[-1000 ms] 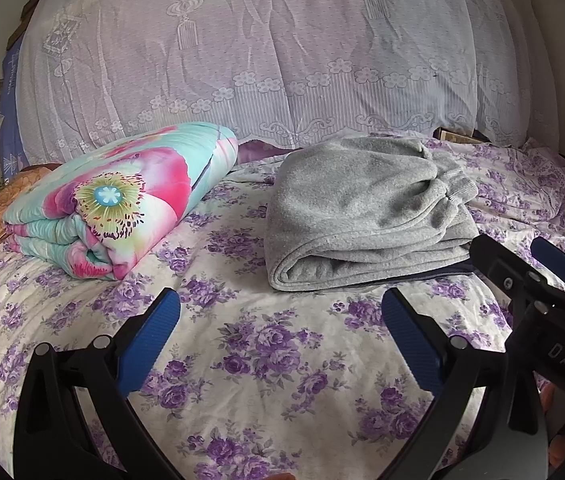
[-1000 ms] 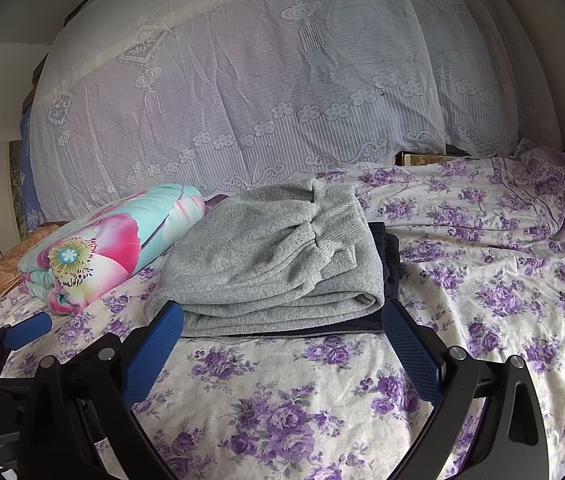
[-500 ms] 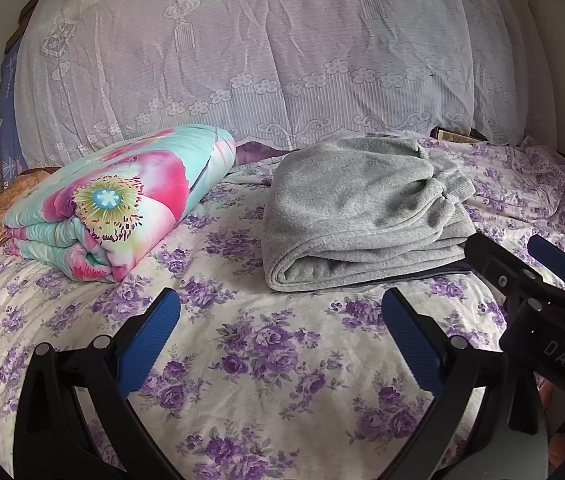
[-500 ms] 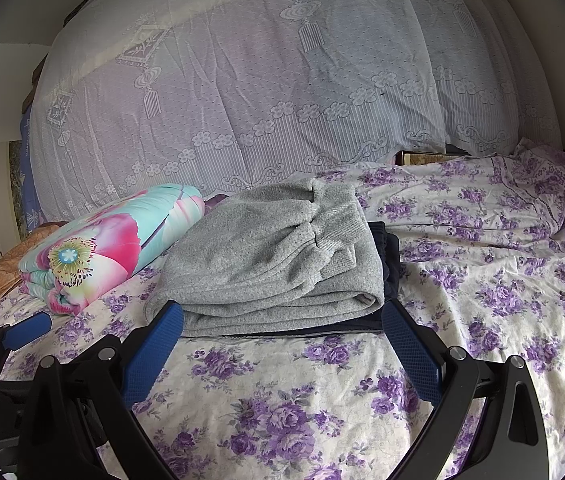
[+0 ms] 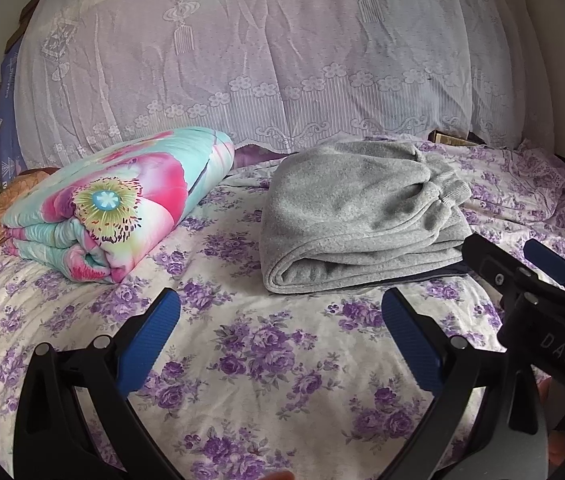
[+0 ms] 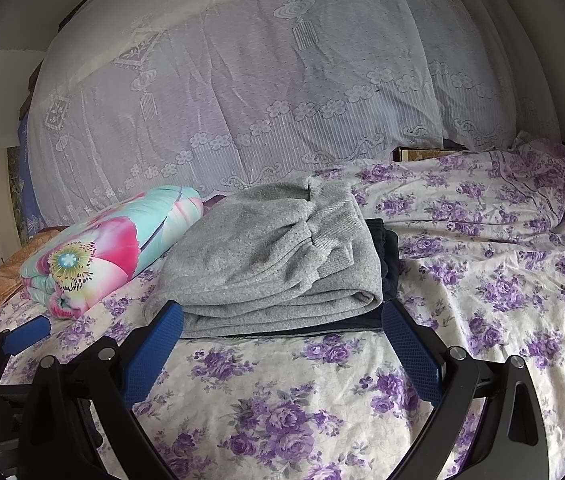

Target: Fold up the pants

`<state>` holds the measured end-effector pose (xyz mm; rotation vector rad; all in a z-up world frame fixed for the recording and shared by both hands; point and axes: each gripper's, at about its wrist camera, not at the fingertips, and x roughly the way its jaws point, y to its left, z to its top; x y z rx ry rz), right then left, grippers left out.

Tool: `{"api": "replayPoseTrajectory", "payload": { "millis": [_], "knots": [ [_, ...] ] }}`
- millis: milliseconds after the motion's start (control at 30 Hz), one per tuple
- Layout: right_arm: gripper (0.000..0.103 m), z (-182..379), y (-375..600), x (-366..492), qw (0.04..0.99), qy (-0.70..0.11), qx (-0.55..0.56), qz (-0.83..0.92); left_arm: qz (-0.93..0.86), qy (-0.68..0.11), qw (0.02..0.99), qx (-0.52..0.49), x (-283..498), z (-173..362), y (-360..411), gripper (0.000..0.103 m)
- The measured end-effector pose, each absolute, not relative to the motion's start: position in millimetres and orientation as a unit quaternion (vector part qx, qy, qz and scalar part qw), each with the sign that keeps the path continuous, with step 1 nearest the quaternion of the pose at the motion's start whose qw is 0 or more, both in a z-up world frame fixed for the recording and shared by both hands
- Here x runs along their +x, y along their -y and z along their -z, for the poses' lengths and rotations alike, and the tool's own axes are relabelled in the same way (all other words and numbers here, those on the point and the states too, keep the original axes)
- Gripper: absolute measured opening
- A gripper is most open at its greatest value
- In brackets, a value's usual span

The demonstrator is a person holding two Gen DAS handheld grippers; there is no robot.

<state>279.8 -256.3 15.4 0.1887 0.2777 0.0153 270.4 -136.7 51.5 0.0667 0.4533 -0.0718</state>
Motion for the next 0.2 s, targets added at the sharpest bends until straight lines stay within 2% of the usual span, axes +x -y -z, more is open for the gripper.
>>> {"api": "replayPoseTrajectory", "payload": {
  "millis": [200],
  "knots": [
    [0.1, -15.3, 255.0, 279.7, 0.986, -0.139, 0.095, -0.008, 0.033, -0.222, 0.974, 0.026, 271.4, -50.5, 133.8, 0.098]
  ]
}}
